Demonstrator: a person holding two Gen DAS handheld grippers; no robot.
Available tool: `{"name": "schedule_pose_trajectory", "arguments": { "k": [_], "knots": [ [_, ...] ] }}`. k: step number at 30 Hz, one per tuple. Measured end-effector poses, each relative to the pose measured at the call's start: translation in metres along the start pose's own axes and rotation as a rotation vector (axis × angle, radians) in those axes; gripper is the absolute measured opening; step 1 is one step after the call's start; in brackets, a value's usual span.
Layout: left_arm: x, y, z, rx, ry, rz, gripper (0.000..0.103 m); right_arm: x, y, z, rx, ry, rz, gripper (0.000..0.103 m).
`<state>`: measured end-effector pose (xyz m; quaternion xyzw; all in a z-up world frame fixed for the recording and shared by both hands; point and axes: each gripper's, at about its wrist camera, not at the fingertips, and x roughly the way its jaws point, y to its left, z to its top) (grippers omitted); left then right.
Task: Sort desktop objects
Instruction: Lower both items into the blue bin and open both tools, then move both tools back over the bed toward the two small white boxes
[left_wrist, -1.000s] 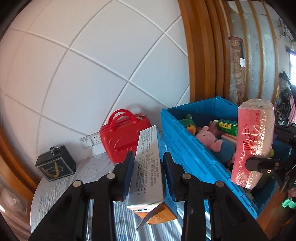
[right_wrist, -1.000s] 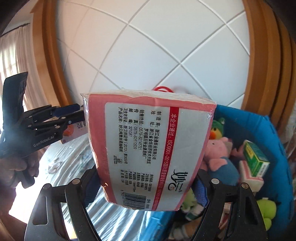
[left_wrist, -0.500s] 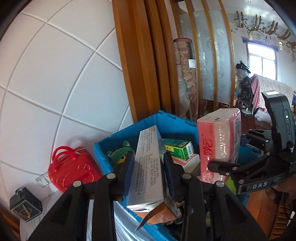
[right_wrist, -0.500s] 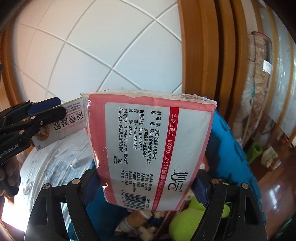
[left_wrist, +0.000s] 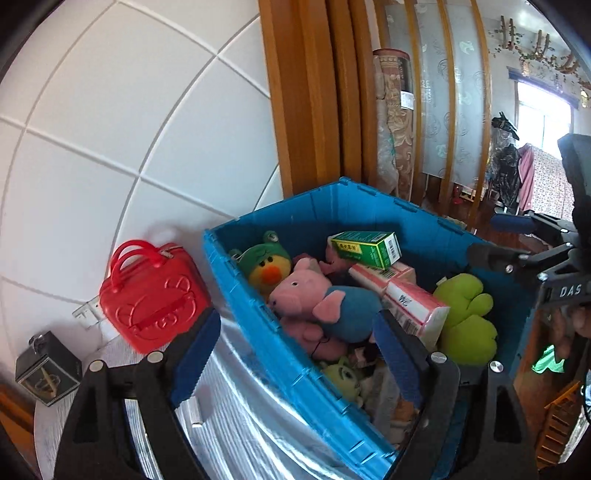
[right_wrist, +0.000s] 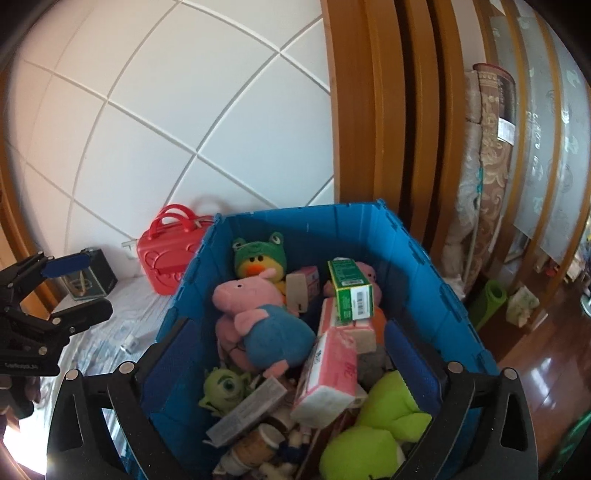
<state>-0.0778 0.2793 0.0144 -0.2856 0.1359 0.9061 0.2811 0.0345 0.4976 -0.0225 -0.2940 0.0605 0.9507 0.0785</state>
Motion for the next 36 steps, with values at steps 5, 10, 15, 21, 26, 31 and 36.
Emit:
{"name": "schedule_pose_trajectory", "arguments": {
  "k": [5, 10, 15, 21, 26, 31, 36],
  "knots": [
    [-0.017, 0.061, -0.050, -0.089, 0.045, 0.091, 0.085, 0.006, 0.051, 0.003, -0.050, 0.008, 0.055, 0.102],
    [-0.021, 0.128, -0.102, -0.186, 0.107, 0.170, 0.085, 0.026, 0.123, 0.001, -0.135, 0.047, 0.120, 0.102],
    [-0.014, 0.187, -0.158, -0.271, 0.177, 0.222, 0.085, 0.065, 0.196, -0.006, -0.195, 0.127, 0.187, 0.102],
    [0.017, 0.242, -0.219, -0.317, 0.250, 0.259, 0.085, 0.145, 0.265, -0.033, -0.215, 0.279, 0.210, 0.102],
    [0.067, 0.280, -0.259, -0.333, 0.294, 0.266, 0.085, 0.228, 0.305, -0.067, -0.193, 0.426, 0.198, 0.102],
    [0.130, 0.307, -0.284, -0.326, 0.318, 0.243, 0.085, 0.318, 0.322, -0.112, -0.060, 0.581, 0.171, 0.101],
    [0.194, 0.313, -0.300, -0.240, 0.341, 0.229, 0.081, 0.385, 0.340, -0.142, -0.043, 0.610, 0.104, 0.099]
  ]
}}
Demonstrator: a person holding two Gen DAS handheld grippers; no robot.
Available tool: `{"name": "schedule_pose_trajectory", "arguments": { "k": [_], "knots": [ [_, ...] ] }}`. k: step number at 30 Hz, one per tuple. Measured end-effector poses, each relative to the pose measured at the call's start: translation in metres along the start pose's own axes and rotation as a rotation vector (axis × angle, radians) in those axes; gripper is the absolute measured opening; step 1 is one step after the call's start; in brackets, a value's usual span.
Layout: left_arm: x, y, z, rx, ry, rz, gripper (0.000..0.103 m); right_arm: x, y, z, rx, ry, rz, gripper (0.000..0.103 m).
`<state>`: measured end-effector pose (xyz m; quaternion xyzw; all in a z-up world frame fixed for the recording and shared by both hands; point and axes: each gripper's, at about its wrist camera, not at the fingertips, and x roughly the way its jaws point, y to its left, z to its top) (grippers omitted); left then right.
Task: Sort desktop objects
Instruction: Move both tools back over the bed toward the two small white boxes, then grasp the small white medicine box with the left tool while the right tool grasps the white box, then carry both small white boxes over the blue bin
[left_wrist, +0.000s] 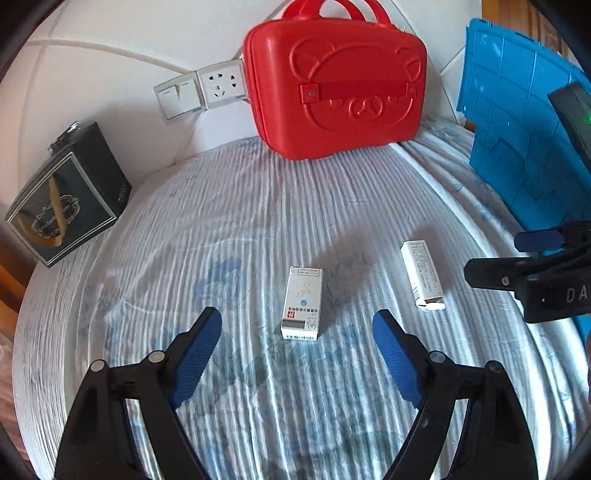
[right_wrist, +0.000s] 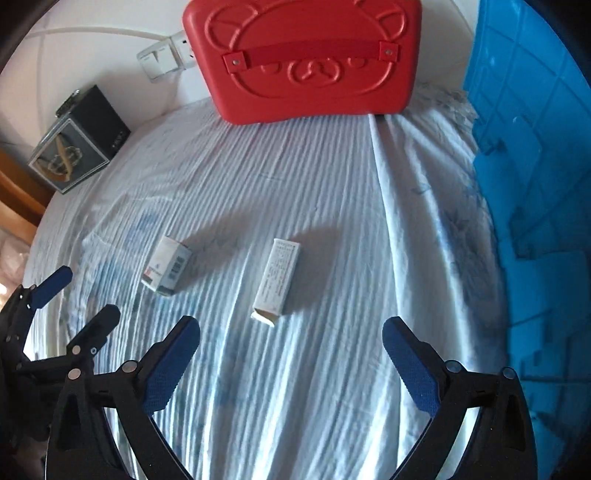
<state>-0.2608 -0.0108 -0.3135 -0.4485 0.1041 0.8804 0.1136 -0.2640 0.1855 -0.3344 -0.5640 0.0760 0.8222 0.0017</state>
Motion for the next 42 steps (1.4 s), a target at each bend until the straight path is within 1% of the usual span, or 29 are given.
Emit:
{"name": "schedule_pose_trajectory", "arguments": {
  "k": [2, 4, 5, 7, 9, 11, 12, 14, 15, 17, 20, 21, 22, 23, 28, 34, 42],
  "knots": [
    [0.022, -0.001, 0.000, 0.014, 0.026, 0.002, 0.072, 0.023, 0.004, 0.009, 0.000, 0.009, -0.022, 0.095],
    [0.036, 0.001, 0.000, 0.009, 0.035, -0.010, 0.062, 0.038, 0.010, 0.014, -0.011, 0.016, -0.026, 0.094],
    [0.040, 0.002, 0.000, 0.001, 0.038, -0.020, 0.059, 0.045, 0.014, 0.016, -0.026, 0.021, -0.028, 0.092],
    [0.046, 0.000, -0.003, 0.000, 0.048, -0.035, 0.045, 0.055, 0.021, 0.017, -0.052, 0.026, -0.033, 0.087],
    [0.050, -0.002, -0.005, 0.006, 0.048, -0.041, 0.037, 0.064, 0.023, 0.017, -0.054, 0.039, -0.045, 0.083],
    [0.052, -0.002, -0.006, -0.002, 0.046, -0.046, 0.037, 0.073, 0.025, 0.019, -0.049, 0.054, -0.049, 0.077],
    [0.054, -0.002, -0.007, -0.009, 0.050, -0.051, 0.037, 0.076, 0.026, 0.020, -0.052, 0.058, -0.050, 0.076],
    [0.059, -0.004, -0.009, -0.003, 0.063, -0.051, 0.036, 0.082, 0.028, 0.019, -0.058, 0.066, -0.054, 0.070],
    [0.061, -0.005, -0.010, -0.001, 0.069, -0.050, 0.032, 0.086, 0.028, 0.019, -0.053, 0.071, -0.056, 0.068],
    [0.064, -0.004, -0.013, -0.013, 0.078, -0.056, 0.031, 0.091, 0.027, 0.017, -0.049, 0.078, -0.060, 0.065],
    [0.064, -0.003, -0.016, -0.024, 0.073, -0.063, 0.030, 0.092, 0.029, 0.014, -0.054, 0.059, -0.066, 0.061],
    [0.064, -0.003, -0.016, -0.026, 0.072, -0.065, 0.030, 0.092, 0.029, 0.014, -0.052, 0.055, -0.060, 0.057],
    [0.063, -0.002, -0.017, -0.033, 0.071, -0.071, 0.030, 0.091, 0.028, 0.013, -0.053, 0.048, -0.052, 0.039],
    [0.061, -0.001, -0.017, -0.041, 0.067, -0.075, 0.030, 0.090, 0.027, 0.013, -0.059, 0.041, -0.047, 0.026],
    [0.042, 0.000, -0.020, -0.071, 0.038, -0.077, 0.030, 0.079, 0.024, 0.002, -0.060, 0.047, -0.010, 0.026],
    [0.006, -0.002, -0.025, -0.095, 0.008, -0.064, 0.030, 0.047, 0.029, -0.012, -0.081, 0.027, 0.032, 0.026],
    [-0.055, -0.008, -0.043, -0.104, 0.001, -0.031, 0.030, -0.015, 0.036, -0.019, -0.129, -0.031, 0.068, 0.026]
  ]
}}
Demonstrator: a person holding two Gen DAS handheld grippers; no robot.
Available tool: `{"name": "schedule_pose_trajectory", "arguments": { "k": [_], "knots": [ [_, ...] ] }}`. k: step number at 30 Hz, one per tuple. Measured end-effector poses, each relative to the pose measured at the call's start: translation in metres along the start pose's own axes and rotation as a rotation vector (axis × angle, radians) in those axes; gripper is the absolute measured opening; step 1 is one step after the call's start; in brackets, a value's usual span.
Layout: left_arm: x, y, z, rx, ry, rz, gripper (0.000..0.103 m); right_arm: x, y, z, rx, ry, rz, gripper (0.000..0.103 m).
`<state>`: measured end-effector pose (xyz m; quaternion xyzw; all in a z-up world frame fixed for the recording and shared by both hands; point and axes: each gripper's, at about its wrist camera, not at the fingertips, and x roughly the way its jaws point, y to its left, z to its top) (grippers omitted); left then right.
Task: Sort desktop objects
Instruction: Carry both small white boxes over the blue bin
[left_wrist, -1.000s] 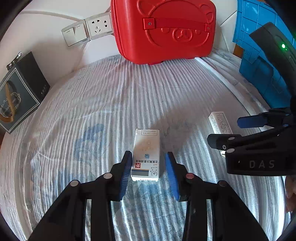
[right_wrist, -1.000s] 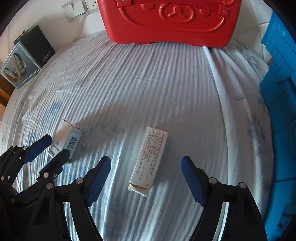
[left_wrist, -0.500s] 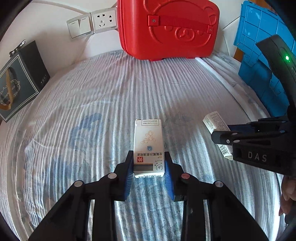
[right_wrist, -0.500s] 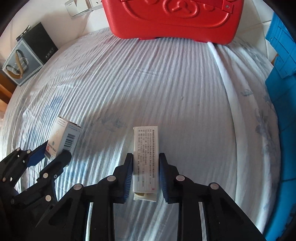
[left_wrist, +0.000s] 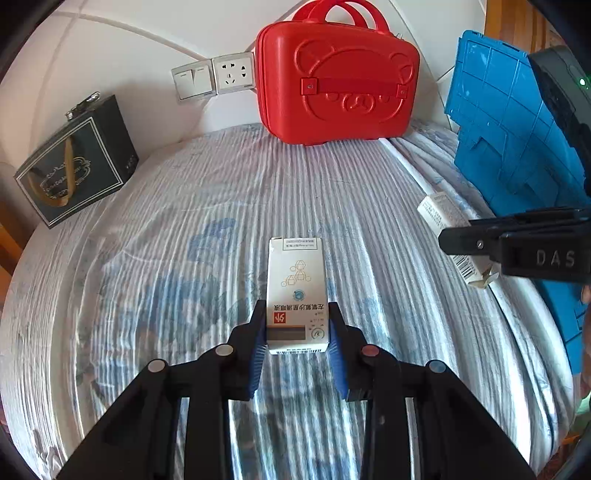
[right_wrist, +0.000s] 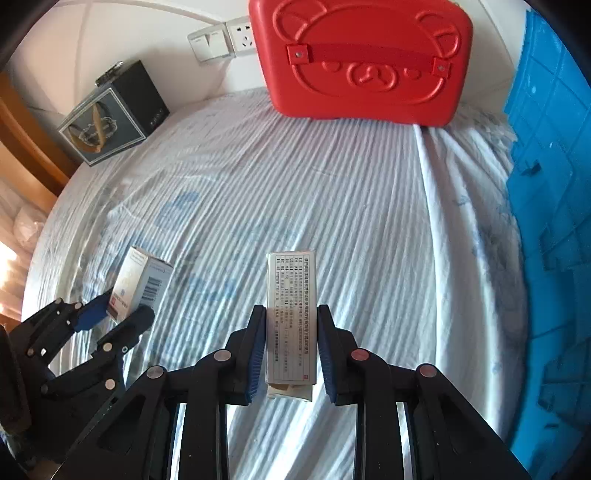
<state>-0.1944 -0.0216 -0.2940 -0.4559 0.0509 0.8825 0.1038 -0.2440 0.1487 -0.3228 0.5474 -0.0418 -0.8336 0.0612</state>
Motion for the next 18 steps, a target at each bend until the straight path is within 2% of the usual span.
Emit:
{"name": "schedule_pose_trajectory", "arguments": {
  "k": [9, 18],
  "knots": [
    [-0.088, -0.019, 0.001, 0.054, -0.056, 0.033, 0.030, -0.107, 0.007, -0.011, -0.041, -0.113, 0.071, 0.026],
    [-0.174, -0.068, 0.022, 0.079, -0.167, 0.037, 0.030, -0.224, -0.004, -0.026, -0.099, -0.242, 0.117, 0.026]
  ]
}}
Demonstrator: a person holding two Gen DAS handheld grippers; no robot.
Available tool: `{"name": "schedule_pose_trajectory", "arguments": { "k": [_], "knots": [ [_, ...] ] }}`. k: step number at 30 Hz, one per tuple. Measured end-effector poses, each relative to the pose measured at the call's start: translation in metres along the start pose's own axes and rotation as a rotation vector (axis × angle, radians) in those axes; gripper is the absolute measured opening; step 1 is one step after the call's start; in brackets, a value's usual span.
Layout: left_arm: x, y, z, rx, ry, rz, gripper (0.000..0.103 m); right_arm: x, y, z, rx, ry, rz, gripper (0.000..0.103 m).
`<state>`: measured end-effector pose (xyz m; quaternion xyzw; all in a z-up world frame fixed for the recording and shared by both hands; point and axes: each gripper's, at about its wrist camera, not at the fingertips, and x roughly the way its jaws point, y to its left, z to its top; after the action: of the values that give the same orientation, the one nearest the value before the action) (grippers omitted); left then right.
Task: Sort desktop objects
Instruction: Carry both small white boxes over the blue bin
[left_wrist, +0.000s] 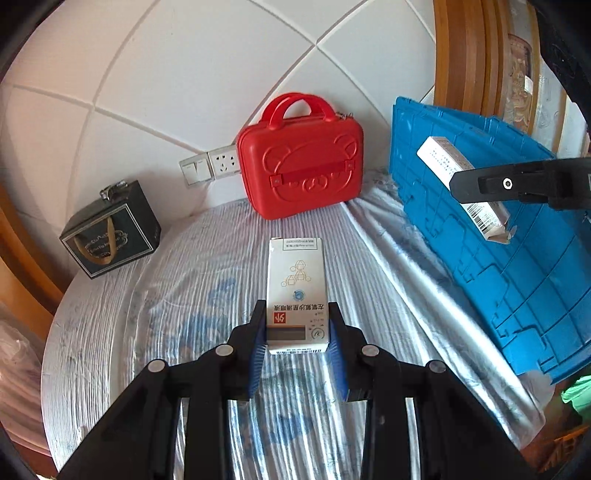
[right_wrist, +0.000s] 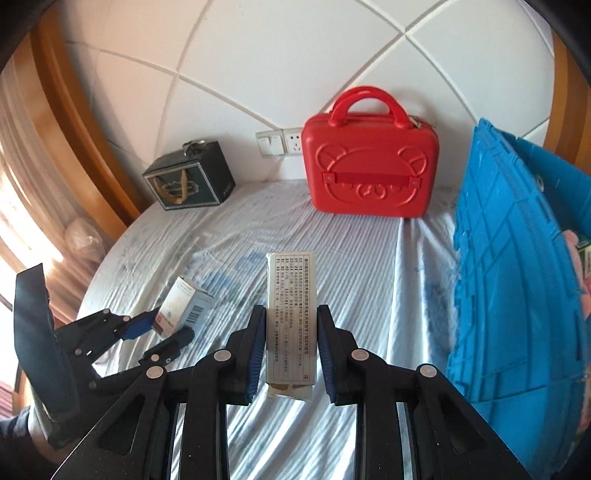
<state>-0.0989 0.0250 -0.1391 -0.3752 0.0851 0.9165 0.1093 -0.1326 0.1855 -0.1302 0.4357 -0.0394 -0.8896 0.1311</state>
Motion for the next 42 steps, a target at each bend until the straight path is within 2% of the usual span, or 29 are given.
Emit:
{"name": "schedule_pose_trajectory", "arguments": {
  "k": [9, 13, 21, 31, 37, 42],
  "knots": [
    [-0.059, -0.046, 0.056, 0.050, -0.117, -0.006, 0.030, -0.097, -0.022, -0.007, 0.007, -0.136, 0.036, 0.027],
    [-0.075, -0.072, 0.079, 0.077, -0.158, -0.039, 0.030, -0.132, -0.043, -0.019, 0.045, -0.179, 0.041, 0.027],
    [-0.091, -0.138, 0.112, 0.156, -0.203, -0.126, 0.030, -0.194, -0.102, -0.035, 0.144, -0.271, -0.016, 0.027],
    [-0.097, -0.222, 0.145, 0.258, -0.248, -0.255, 0.030, -0.246, -0.169, -0.062, 0.248, -0.330, -0.118, 0.027],
    [-0.098, -0.269, 0.161, 0.313, -0.266, -0.331, 0.030, -0.262, -0.203, -0.077, 0.281, -0.320, -0.209, 0.027],
    [-0.098, -0.303, 0.171, 0.348, -0.275, -0.367, 0.030, -0.268, -0.233, -0.088, 0.325, -0.310, -0.266, 0.027]
  ]
}}
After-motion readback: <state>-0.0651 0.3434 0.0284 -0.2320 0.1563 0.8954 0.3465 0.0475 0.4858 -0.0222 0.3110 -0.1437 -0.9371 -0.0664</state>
